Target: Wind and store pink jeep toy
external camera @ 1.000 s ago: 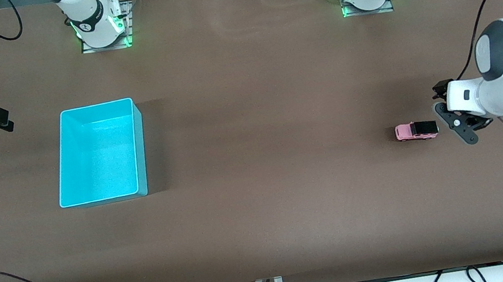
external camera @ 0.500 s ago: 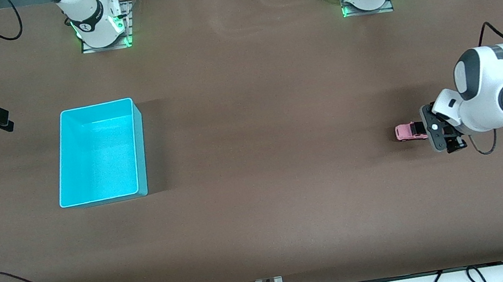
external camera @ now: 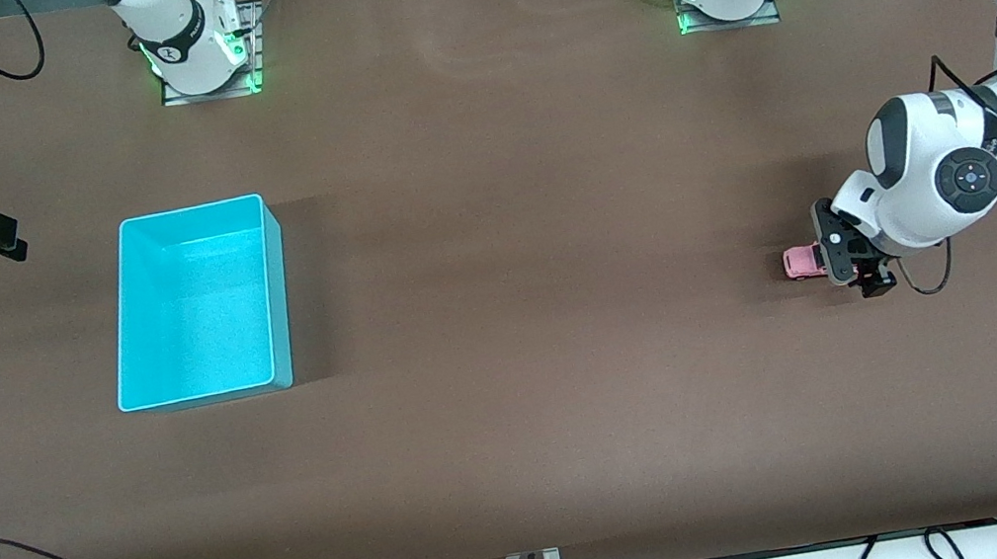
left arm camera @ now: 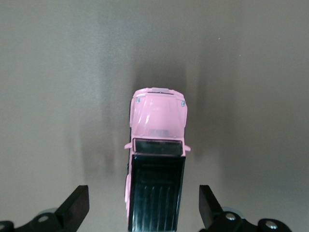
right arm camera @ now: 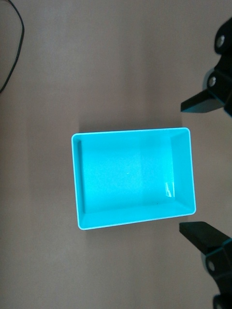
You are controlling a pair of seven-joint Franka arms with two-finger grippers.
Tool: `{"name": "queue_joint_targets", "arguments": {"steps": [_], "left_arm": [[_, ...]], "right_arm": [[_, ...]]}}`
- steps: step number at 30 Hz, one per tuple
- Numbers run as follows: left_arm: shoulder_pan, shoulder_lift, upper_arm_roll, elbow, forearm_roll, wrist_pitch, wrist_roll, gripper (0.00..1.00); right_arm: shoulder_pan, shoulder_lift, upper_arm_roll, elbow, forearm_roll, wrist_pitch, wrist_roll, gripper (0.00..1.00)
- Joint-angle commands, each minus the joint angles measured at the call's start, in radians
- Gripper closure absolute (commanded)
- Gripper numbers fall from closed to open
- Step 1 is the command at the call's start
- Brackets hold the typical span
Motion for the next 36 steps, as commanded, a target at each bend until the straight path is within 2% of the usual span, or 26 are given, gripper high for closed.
{"name": "queue_joint_targets", "arguments": {"steps": [1,6,7,8,10,11,14,17,21,36], "left_arm": [[0.011,-0.022,-0.006,-0.094,0.027,0.121,0.017,0.00],[0.013,-0.024,-0.006,-0.143,0.029,0.207,0.022,0.00],[0.013,-0.024,-0.006,-0.141,0.029,0.209,0.033,0.04],[0.013,-0.024,-0.006,-0.138,0.029,0.209,0.043,0.12],[0.013,-0.028,-0.006,-0.137,0.029,0.209,0.073,0.40],[0.013,-0.028,-0.008,-0.137,0.027,0.207,0.080,0.49],[0.014,-0.030,-0.006,-0.135,0.027,0.207,0.083,0.70],[0.016,-0.030,-0.006,-0.137,0.027,0.207,0.082,0.82],[0.014,-0.030,-0.006,-0.135,0.027,0.206,0.082,0.87],[0.008,-0.018,-0.011,-0.129,0.024,0.206,0.073,0.87]], "right_arm": [[-0.002,-0.014,0.002,-0.012,-0.013,-0.005,0.007,0.00],[-0.002,-0.014,0.002,-0.012,-0.013,-0.005,0.007,0.00],[-0.002,-0.014,0.002,-0.012,-0.013,-0.005,0.007,0.00],[-0.002,-0.014,0.002,-0.012,-0.013,-0.005,0.007,0.00],[-0.002,-0.014,0.002,-0.012,-0.013,-0.005,0.007,0.00],[-0.002,-0.014,0.002,-0.012,-0.013,-0.005,0.007,0.00],[-0.002,-0.014,0.004,-0.012,-0.013,-0.005,0.007,0.00],[-0.002,-0.014,0.002,-0.012,-0.013,-0.005,0.007,0.00],[-0.002,-0.014,0.002,-0.012,-0.013,-0.005,0.007,0.00],[-0.002,-0.014,0.002,-0.012,-0.013,-0.005,0.007,0.00]]}}
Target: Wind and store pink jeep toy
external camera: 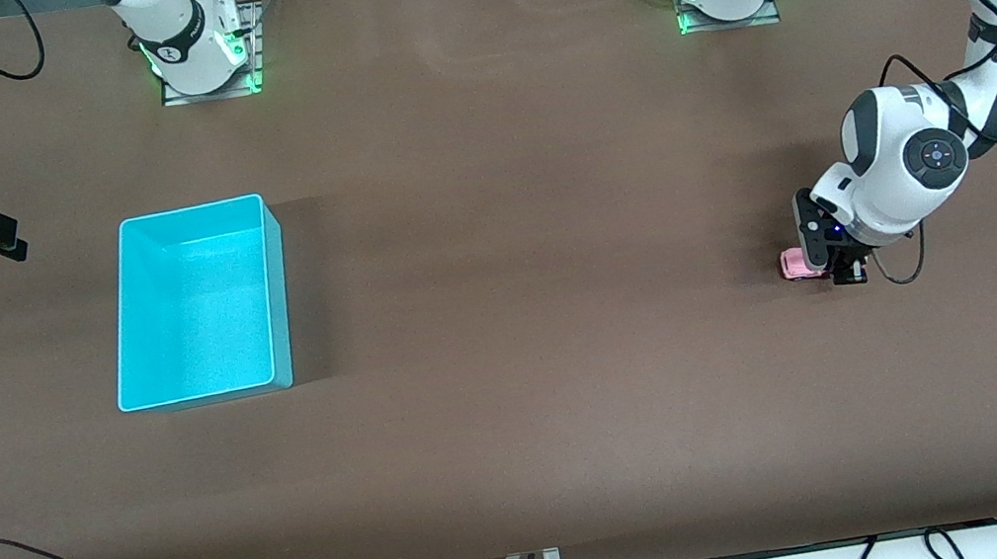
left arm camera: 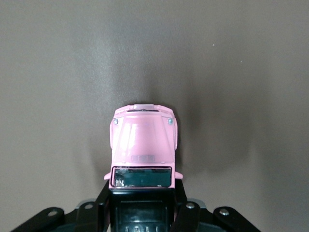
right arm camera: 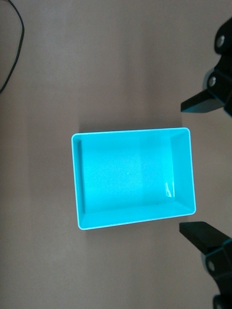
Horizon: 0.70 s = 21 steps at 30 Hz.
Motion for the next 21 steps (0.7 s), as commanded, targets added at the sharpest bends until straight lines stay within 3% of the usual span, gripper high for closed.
{"name": "queue_joint_targets", "arguments": {"steps": [1,13,21], "left_arm": [[0.014,-0.003,-0.002,-0.009,0.024,0.003,0.012,0.87],[0.158,0.045,0.003,0.008,0.028,0.001,0.039,0.85],[0.249,0.079,0.003,0.056,0.033,0.000,0.200,0.86]], "right_arm": [[-0.002,-0.014,0.002,-0.012,-0.013,-0.005,0.007,0.00],[-0.002,-0.014,0.004,-0.012,-0.013,-0.005,0.008,0.00],[-0.002,-0.014,0.002,-0.012,-0.013,-0.004,0.007,0.00]]}}
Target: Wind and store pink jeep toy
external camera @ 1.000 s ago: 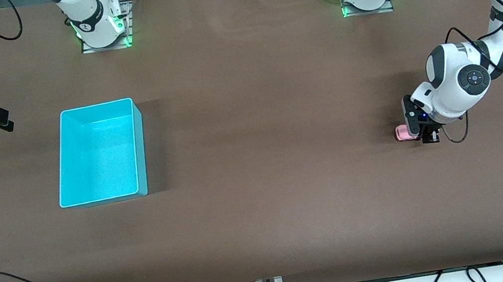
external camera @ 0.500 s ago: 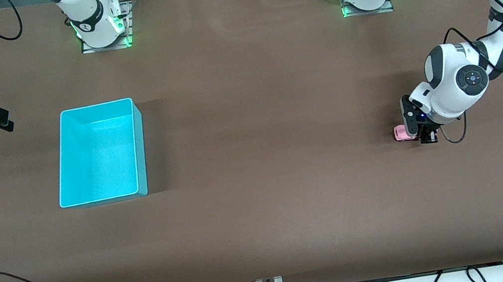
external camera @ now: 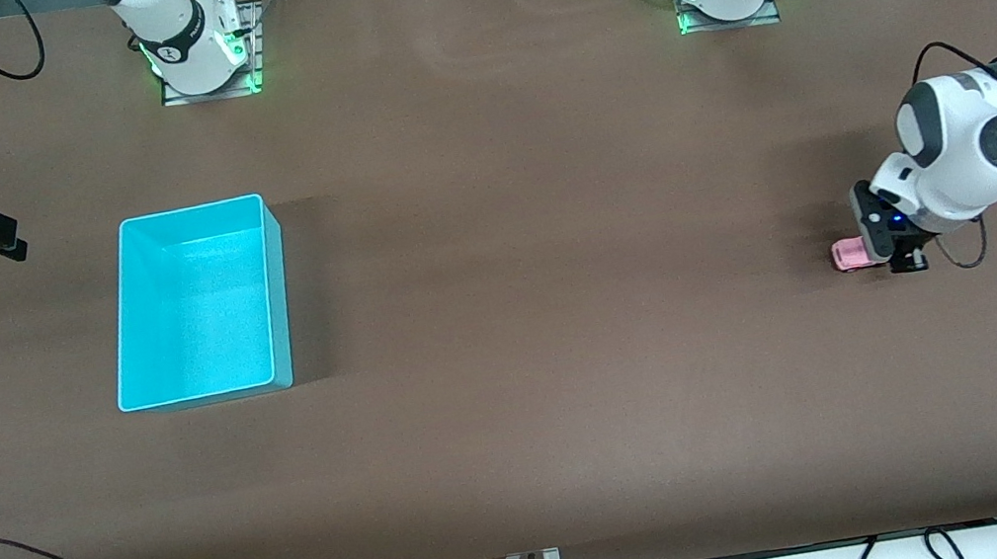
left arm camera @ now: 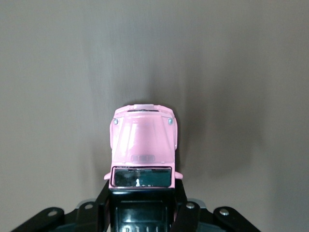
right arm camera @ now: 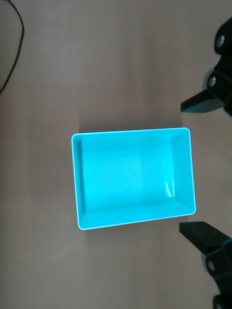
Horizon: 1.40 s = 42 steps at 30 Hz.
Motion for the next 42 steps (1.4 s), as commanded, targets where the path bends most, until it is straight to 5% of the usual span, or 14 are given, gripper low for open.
{"name": "queue_joint_targets", "arguments": {"steps": [1,30,33,36,42], "left_arm": [[0.081,0.068,-0.006,0.040,0.033,-0.002,0.108,0.85],[0.281,0.082,-0.003,0.098,0.034,-0.002,0.279,0.84],[0.281,0.081,-0.003,0.100,0.034,-0.002,0.279,0.66],[0.281,0.079,-0.004,0.110,0.034,-0.008,0.280,0.00],[0.268,0.067,-0.015,0.181,0.034,-0.129,0.279,0.00]], "right_arm": [[-0.001,-0.013,0.002,-0.012,-0.013,-0.001,0.007,0.00],[0.002,-0.016,0.005,-0.011,-0.013,-0.004,0.010,0.00],[0.002,-0.016,0.005,-0.012,-0.013,-0.004,0.011,0.00],[0.003,-0.016,0.005,-0.011,-0.013,-0.004,0.011,0.00],[0.005,-0.016,0.007,-0.011,-0.013,-0.004,0.011,0.00]]}}
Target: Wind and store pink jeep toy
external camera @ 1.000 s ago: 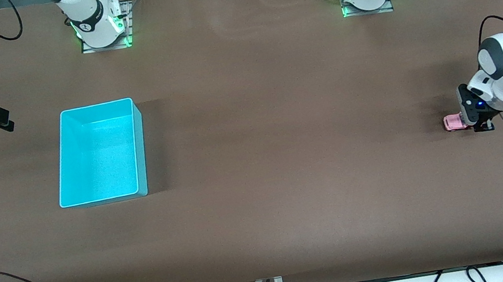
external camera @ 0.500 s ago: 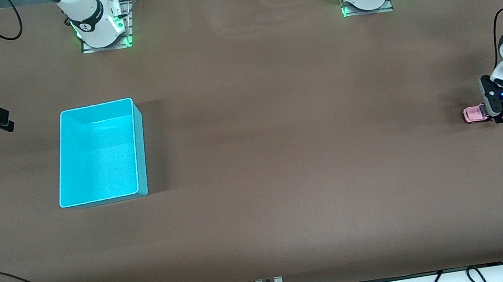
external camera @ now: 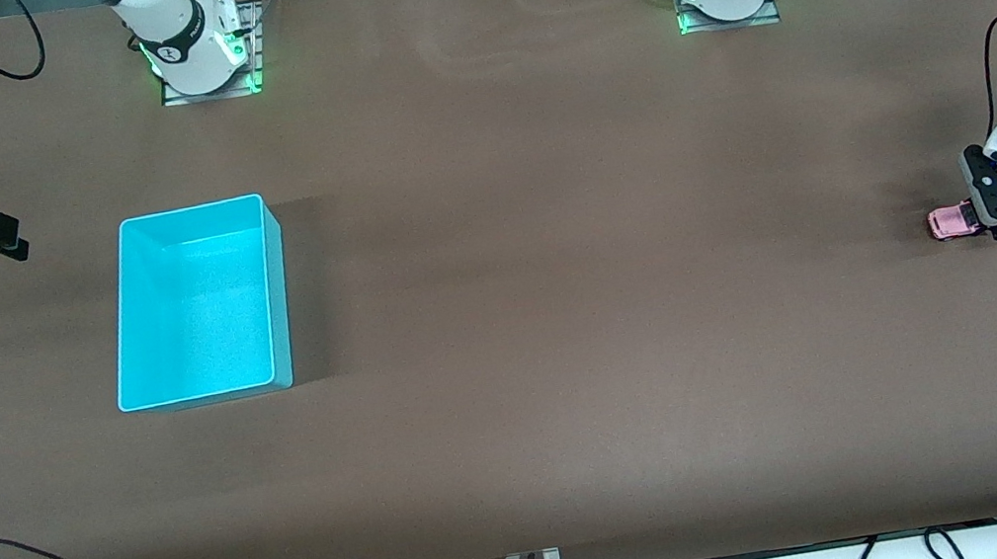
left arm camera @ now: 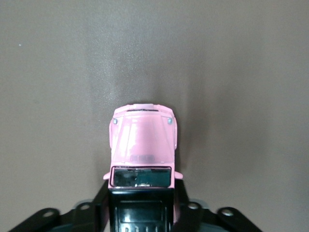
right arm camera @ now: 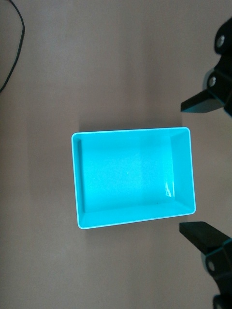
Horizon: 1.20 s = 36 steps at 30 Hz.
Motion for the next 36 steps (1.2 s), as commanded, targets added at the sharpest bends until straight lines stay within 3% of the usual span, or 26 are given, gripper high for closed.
{"name": "queue_joint_targets", "arguments": {"steps": [1,11,16,30,36], "left_arm": [[-0.001,0.010,-0.018,0.105,0.034,-0.136,0.006,0.00],[-0.001,0.006,-0.098,0.304,0.032,-0.424,-0.009,0.00],[-0.055,0.006,-0.104,0.384,0.032,-0.525,-0.066,0.00],[-0.184,-0.014,-0.109,0.527,0.032,-0.737,-0.328,0.00],[-0.208,-0.049,-0.112,0.547,0.024,-0.818,-0.483,0.00]], "right_arm": [[0.003,-0.016,0.005,-0.011,-0.013,-0.004,0.011,0.00],[0.003,-0.016,0.005,-0.011,-0.013,-0.004,0.010,0.00],[0.003,-0.016,0.005,-0.011,-0.013,-0.004,0.010,0.00],[0.003,-0.016,0.005,-0.011,-0.013,-0.004,0.010,0.00],[0.003,-0.016,0.005,-0.011,-0.013,-0.004,0.010,0.00]]}}
